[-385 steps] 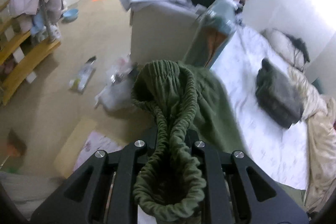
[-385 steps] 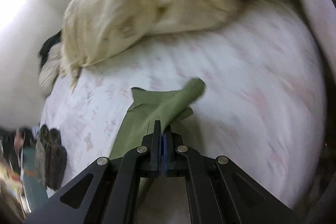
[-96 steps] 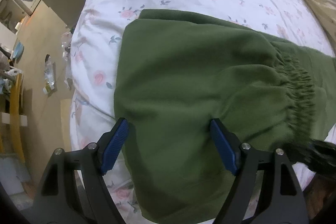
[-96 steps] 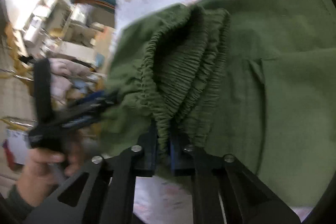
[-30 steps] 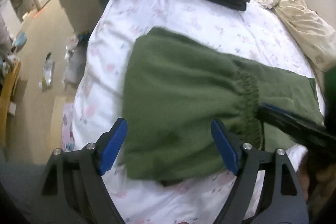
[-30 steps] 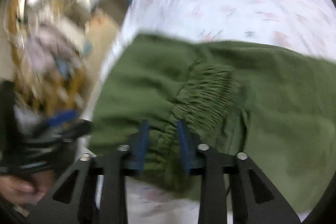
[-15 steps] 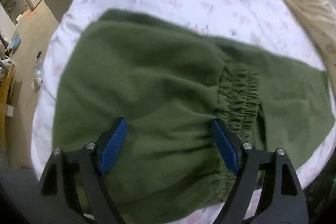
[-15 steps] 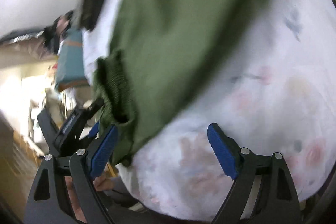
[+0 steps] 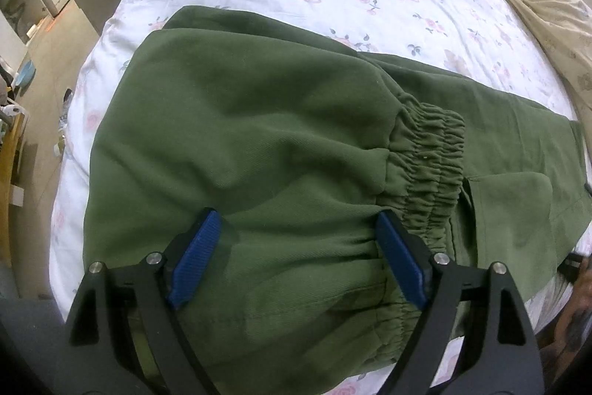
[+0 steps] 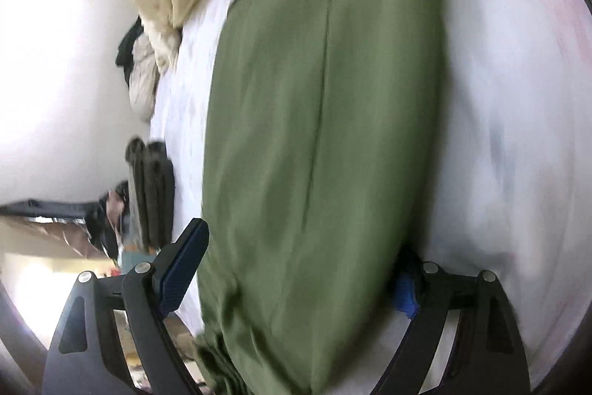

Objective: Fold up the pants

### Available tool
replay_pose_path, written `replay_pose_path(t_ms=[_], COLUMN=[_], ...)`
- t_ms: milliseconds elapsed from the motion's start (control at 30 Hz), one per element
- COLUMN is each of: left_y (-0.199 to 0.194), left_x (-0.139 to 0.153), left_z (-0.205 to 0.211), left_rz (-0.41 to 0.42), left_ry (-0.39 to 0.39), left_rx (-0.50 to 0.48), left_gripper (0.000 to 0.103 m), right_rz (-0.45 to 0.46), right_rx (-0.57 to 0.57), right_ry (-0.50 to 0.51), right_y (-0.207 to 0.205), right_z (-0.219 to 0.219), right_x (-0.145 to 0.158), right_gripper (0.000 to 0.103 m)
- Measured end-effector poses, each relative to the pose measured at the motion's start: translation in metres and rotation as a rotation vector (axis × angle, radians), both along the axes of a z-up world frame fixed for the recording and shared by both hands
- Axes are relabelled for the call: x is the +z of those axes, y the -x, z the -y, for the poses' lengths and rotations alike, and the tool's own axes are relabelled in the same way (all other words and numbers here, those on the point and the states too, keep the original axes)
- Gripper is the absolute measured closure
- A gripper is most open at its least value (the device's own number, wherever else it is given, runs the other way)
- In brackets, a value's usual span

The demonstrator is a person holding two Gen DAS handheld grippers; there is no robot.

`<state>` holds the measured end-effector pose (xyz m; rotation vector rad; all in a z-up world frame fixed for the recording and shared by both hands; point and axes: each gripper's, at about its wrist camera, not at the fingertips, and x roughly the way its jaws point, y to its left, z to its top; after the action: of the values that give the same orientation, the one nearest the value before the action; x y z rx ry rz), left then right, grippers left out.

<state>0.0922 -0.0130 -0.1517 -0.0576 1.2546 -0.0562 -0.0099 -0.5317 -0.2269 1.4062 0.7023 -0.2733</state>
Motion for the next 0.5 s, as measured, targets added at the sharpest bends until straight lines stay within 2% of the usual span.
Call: replay_pose_path(t_ms=[133,333,500], left_y=[-0.001,-0.002,-0.003], left_x=[0.000,-0.001,-0.001], left_z=[-0.001,-0.001,-0.002], left_rz=[-0.003,-0.001,-0.007], left_ry=[0.000,-0.006,-0.003], left_rx=[0.001,-0.003,0.001], left_gripper=[0.019,0.018,0.018], right_rz=[-0.002,0.008,0.038], right_rx=[-0.031,-0.114,-0.124], right_ry=[0.075,0.075,0.055], right_y=[-0.008,0.004,0.005], right_z=[0.028,0.075,0.095], right_x=[0.011,0.011,0.007], right_gripper=[0.015,0.019,0.019])
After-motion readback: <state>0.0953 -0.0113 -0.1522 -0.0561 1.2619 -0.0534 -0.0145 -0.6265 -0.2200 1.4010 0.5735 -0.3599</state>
